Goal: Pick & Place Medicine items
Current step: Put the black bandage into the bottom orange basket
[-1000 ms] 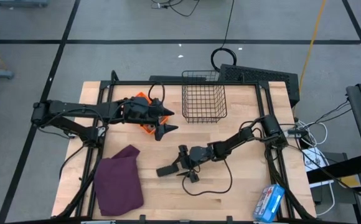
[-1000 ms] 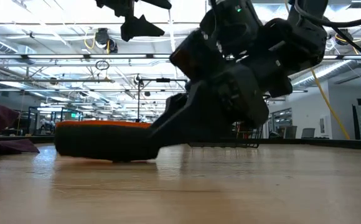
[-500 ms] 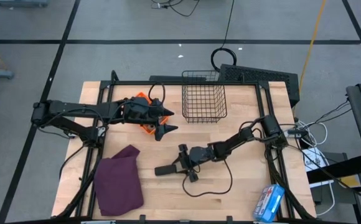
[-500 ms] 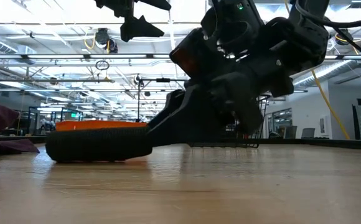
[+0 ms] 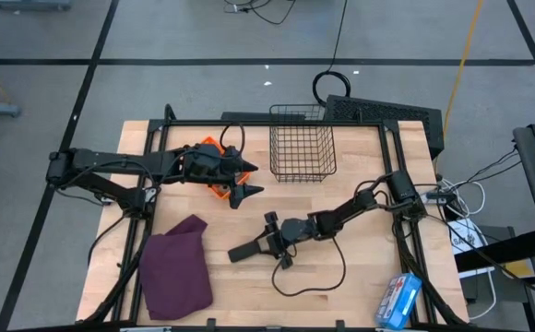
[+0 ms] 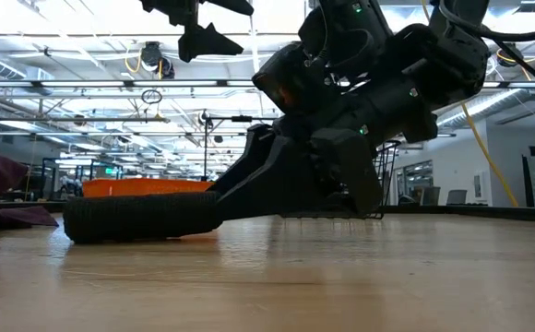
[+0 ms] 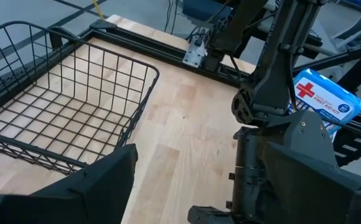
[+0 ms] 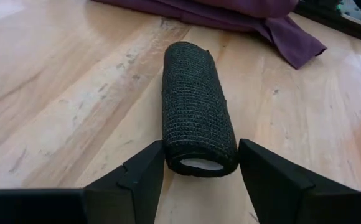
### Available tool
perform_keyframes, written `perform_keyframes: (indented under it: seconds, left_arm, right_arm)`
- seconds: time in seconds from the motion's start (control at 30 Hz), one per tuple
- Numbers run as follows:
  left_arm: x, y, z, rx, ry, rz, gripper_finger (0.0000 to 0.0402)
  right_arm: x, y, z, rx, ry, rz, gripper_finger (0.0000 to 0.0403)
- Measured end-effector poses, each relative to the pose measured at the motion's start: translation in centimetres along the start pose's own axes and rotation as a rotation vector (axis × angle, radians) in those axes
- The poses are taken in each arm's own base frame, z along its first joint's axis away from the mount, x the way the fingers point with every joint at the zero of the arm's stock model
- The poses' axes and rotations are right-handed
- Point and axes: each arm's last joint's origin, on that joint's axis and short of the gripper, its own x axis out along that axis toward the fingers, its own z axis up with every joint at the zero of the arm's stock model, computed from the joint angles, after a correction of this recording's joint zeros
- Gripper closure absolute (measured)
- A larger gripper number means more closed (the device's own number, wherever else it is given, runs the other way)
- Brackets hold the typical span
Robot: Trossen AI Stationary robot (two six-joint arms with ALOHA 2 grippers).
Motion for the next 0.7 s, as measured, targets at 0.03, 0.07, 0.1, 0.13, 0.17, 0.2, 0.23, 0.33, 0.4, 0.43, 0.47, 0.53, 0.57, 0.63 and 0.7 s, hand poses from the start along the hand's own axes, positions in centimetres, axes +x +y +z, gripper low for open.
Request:
perform_keyframes:
  seconds: [0.03, 0.07, 0.1, 0.13, 0.17, 0.2, 0.23, 0.33, 0.4, 0.43, 0.47, 0.53, 0.57, 0.63, 0.7]
  left_arm:
    - [0.00, 0.00, 0.00, 0.000, 0.000, 0.000, 0.0050]
    - [0.00, 0.00, 0.00, 0.000, 0.000, 0.000, 0.0050]
    - [0.00, 0.00, 0.00, 0.000, 0.000, 0.000, 0.0050]
    - [0.00, 0.00, 0.00, -0.001, 0.000, 0.000, 0.0050]
    - [0.00, 0.00, 0.00, -0.001, 0.000, 0.000, 0.0050]
    - [0.00, 0.00, 0.00, -0.001, 0.000, 0.000, 0.0050]
    - [0.00, 0.00, 0.00, -0.001, 0.000, 0.000, 0.0050]
    - [0.00, 0.00, 0.00, -0.001, 0.000, 0.000, 0.0050]
    - [0.01, 0.00, -0.01, -0.002, 0.000, 0.000, 0.0050]
    - [0.01, 0.00, -0.01, -0.002, 0.000, 0.000, 0.0050]
    - [0.01, 0.00, -0.01, -0.002, 0.000, 0.000, 0.0050]
    - [0.01, 0.00, -0.01, -0.004, 0.000, 0.000, 0.0050]
    - [0.01, 0.00, 0.00, -0.004, 0.000, 0.000, 0.0050]
    - [0.01, 0.00, -0.01, -0.004, 0.001, 0.000, 0.0050]
    - [0.01, 0.01, -0.05, -0.004, 0.005, 0.001, 0.0050]
  right_arm:
    - [0.00, 0.00, 0.00, -0.002, 0.000, 0.000, 0.0217]
    - [0.00, -0.01, 0.00, -0.003, 0.000, 0.000, 0.0223]
    - [0.00, -0.01, 0.00, -0.003, 0.000, 0.000, 0.0231]
    - [0.00, -0.01, 0.00, -0.003, 0.000, 0.000, 0.0240]
    - [0.00, -0.01, -0.02, -0.003, 0.000, 0.000, 0.0250]
    - [0.00, -0.01, -0.02, -0.003, 0.000, 0.001, 0.0261]
    - [0.00, -0.01, -0.01, -0.003, 0.000, 0.001, 0.0273]
    - [0.00, 0.01, -0.01, -0.004, 0.000, 0.002, 0.0309]
    - [0.00, 0.01, -0.01, -0.003, -0.002, 0.006, 0.0333]
    - [0.00, 0.03, 0.00, -0.003, -0.006, 0.022, 0.0346]
    - [-0.01, 0.08, 0.01, -0.003, -0.010, 0.039, 0.0359]
    - [-0.01, 0.13, 0.03, -0.005, -0.016, 0.060, 0.0385]
    - [-0.01, 0.16, 0.03, -0.014, -0.019, 0.070, 0.0390]
    - [-0.04, 0.17, 0.10, -0.024, -0.021, 0.072, 0.0390]
    - [-0.51, 0.05, 0.59, -0.023, -0.006, 0.077, 0.0391]
